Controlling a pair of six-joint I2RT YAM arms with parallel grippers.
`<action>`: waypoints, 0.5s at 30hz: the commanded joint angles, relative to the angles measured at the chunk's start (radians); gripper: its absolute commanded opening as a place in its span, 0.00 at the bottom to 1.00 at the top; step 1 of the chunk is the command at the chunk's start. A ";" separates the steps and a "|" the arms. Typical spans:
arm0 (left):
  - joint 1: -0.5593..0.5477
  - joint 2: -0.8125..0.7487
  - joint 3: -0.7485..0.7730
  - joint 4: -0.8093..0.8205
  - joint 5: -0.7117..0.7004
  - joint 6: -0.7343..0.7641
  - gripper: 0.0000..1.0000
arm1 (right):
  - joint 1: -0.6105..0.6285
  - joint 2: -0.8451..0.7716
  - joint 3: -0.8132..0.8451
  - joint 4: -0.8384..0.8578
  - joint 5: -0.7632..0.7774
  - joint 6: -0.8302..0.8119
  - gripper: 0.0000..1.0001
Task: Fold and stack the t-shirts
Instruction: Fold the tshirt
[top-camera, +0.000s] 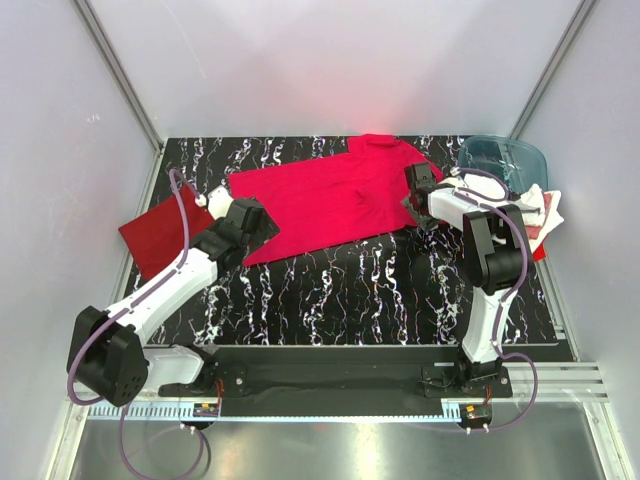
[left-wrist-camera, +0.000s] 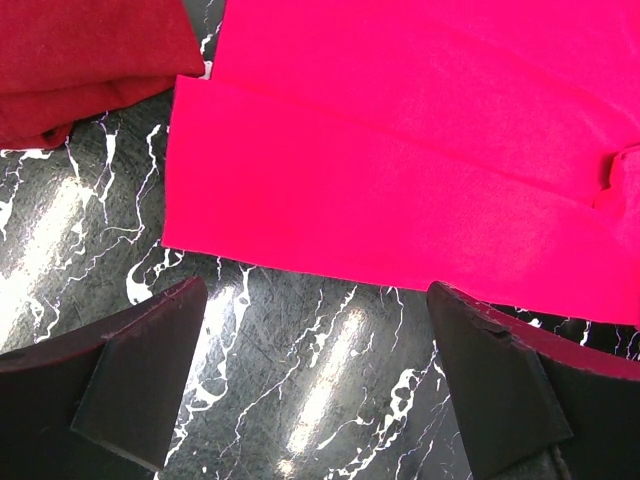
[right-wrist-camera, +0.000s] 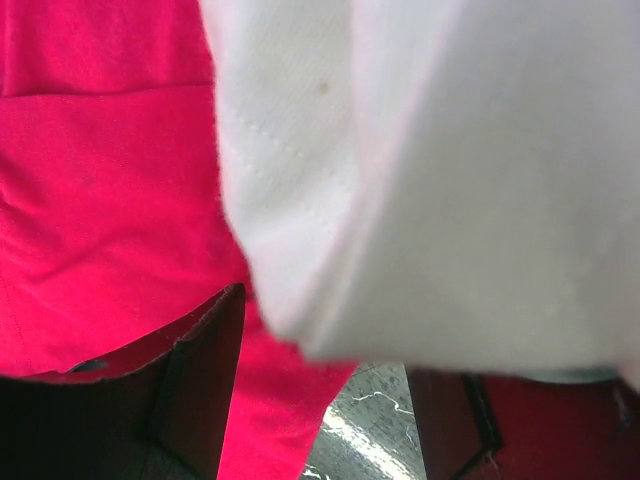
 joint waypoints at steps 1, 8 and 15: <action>0.009 0.004 0.051 0.008 -0.027 -0.016 0.99 | 0.008 0.028 0.018 -0.036 0.032 0.040 0.68; 0.014 0.011 0.060 -0.003 -0.024 -0.018 0.99 | 0.010 0.022 0.020 -0.068 0.050 0.039 0.28; 0.023 0.023 0.069 -0.011 -0.022 -0.013 0.99 | 0.103 -0.091 -0.046 -0.131 0.133 0.056 0.00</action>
